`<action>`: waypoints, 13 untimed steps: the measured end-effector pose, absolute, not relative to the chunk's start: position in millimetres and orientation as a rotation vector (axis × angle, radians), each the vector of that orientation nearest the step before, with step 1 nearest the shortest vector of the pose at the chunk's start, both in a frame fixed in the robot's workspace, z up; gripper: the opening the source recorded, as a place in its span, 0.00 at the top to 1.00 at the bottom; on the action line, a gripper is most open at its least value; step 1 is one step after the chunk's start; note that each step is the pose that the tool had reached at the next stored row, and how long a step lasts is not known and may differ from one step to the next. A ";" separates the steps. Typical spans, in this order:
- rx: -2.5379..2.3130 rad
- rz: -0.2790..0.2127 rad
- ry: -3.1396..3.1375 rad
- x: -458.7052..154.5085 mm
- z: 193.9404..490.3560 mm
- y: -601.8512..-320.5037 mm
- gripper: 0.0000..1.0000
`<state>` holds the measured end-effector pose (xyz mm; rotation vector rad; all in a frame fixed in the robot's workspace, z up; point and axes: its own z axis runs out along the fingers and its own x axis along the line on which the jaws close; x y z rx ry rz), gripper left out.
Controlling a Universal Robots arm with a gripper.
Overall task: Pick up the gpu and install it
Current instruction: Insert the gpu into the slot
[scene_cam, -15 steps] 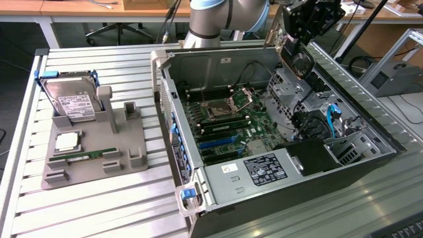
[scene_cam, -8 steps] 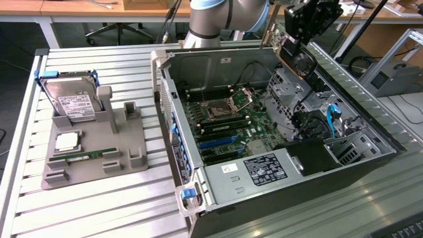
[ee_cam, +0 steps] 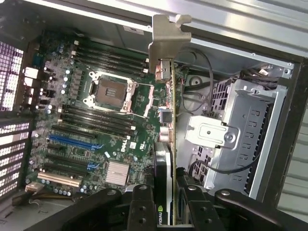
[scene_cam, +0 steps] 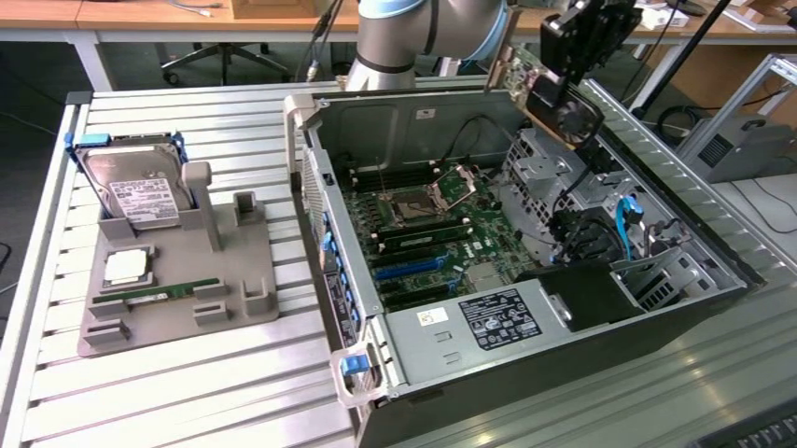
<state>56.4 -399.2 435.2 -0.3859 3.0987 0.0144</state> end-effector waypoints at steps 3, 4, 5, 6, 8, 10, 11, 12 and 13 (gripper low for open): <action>-0.455 0.006 3.090 56.4 435.3 -399.3 0.73; -0.481 0.005 3.087 56.4 435.2 -399.3 0.73; -0.519 0.004 3.081 56.4 435.2 -399.2 0.73; -0.550 0.003 3.076 56.3 435.1 -399.2 0.73; -0.610 0.001 3.065 56.4 435.1 -399.2 0.73; -0.667 -0.001 3.053 56.4 435.1 -399.2 0.73; -0.696 -0.002 3.047 56.4 435.0 -399.2 0.73; -0.721 -0.004 3.041 56.4 435.0 -399.2 0.73; -0.754 -0.005 3.033 56.3 435.0 -399.2 0.73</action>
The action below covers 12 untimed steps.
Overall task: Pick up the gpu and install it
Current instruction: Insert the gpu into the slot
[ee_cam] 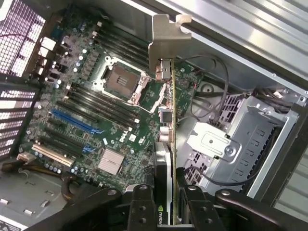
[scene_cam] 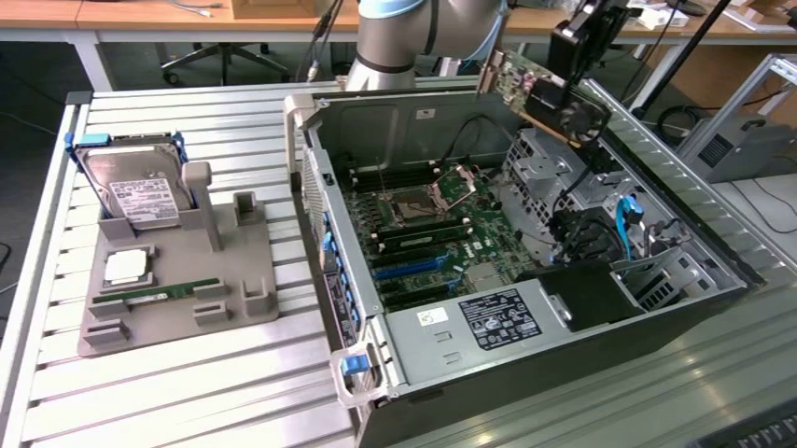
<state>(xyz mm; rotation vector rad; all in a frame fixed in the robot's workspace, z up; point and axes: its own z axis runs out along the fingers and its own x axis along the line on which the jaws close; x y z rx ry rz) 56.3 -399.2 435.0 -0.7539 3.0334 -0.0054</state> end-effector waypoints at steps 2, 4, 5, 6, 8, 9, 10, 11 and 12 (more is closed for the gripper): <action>-0.830 -0.009 3.014 56.4 435.0 -399.2 0.73; -0.901 -0.013 2.994 56.3 434.9 -399.2 0.73; -0.930 -0.015 2.986 56.3 434.9 -399.2 0.73; -0.964 -0.016 2.975 56.3 434.9 -399.2 0.73; -1.040 -0.020 2.950 56.3 434.8 -399.2 0.73; -1.092 -0.022 2.931 56.3 434.8 -399.2 0.73; -1.131 -0.023 2.917 56.3 434.8 -399.2 0.73; -1.173 -0.025 2.901 56.3 434.7 -399.2 0.73; -1.200 -0.027 2.890 56.3 434.7 -399.2 0.73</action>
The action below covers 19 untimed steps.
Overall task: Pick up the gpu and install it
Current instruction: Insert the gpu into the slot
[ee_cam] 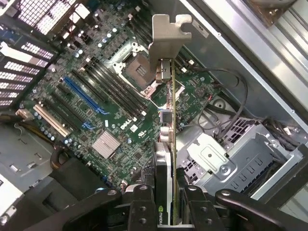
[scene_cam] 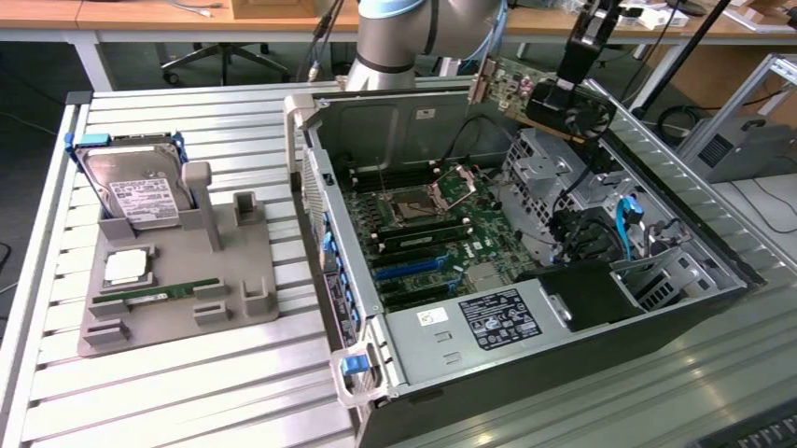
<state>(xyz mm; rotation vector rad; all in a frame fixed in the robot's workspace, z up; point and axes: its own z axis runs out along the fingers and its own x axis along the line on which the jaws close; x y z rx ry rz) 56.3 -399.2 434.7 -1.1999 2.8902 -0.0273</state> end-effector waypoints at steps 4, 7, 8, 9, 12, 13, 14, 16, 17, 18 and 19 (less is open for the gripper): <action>-1.309 -0.035 2.844 56.2 434.7 -399.2 0.73; -1.392 -0.040 2.805 56.1 434.7 -399.2 0.73; -1.438 -0.043 2.783 56.0 434.7 -399.2 0.73; -1.456 -0.045 2.774 56.0 434.7 -399.2 0.73; -1.519 -0.049 2.741 55.9 434.7 -399.2 0.73; -1.535 -0.051 2.732 55.9 434.7 -399.2 0.73; -1.541 -0.051 2.729 55.9 434.7 -399.2 0.73; -1.547 -0.051 2.725 55.9 434.7 -399.2 0.73; -1.547 -0.051 2.725 55.9 434.7 -399.2 0.73; -1.547 -0.051 2.725 55.9 434.7 -399.2 0.73; -1.547 -0.051 2.725 55.9 434.7 -399.2 0.73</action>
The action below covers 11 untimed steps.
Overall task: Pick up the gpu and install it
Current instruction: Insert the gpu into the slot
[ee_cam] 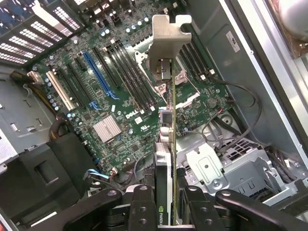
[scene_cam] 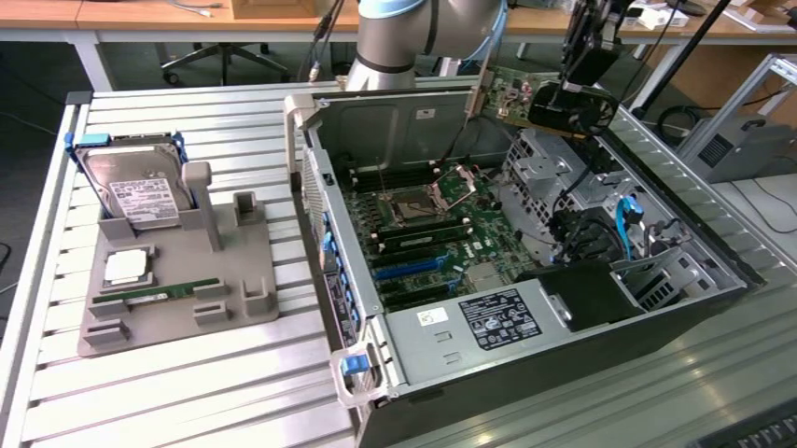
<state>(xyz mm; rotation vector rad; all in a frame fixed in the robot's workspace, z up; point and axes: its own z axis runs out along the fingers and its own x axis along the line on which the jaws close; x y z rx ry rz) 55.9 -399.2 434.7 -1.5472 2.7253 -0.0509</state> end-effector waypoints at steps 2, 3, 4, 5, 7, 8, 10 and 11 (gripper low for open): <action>-1.547 -0.051 2.725 55.9 434.7 -399.2 0.73; -1.547 -0.051 2.725 55.9 434.7 -399.2 0.73; -1.547 -0.051 2.725 55.9 434.7 -399.2 0.73; -1.547 -0.051 2.725 55.9 434.7 -399.2 0.73; -1.550 -0.051 2.724 55.9 434.7 -399.2 0.73; -1.552 -0.051 2.722 55.8 434.6 -399.2 0.73; -1.569 -0.053 2.714 55.5 434.6 -399.2 0.73; -1.586 -0.055 2.704 55.5 434.6 -399.1 0.73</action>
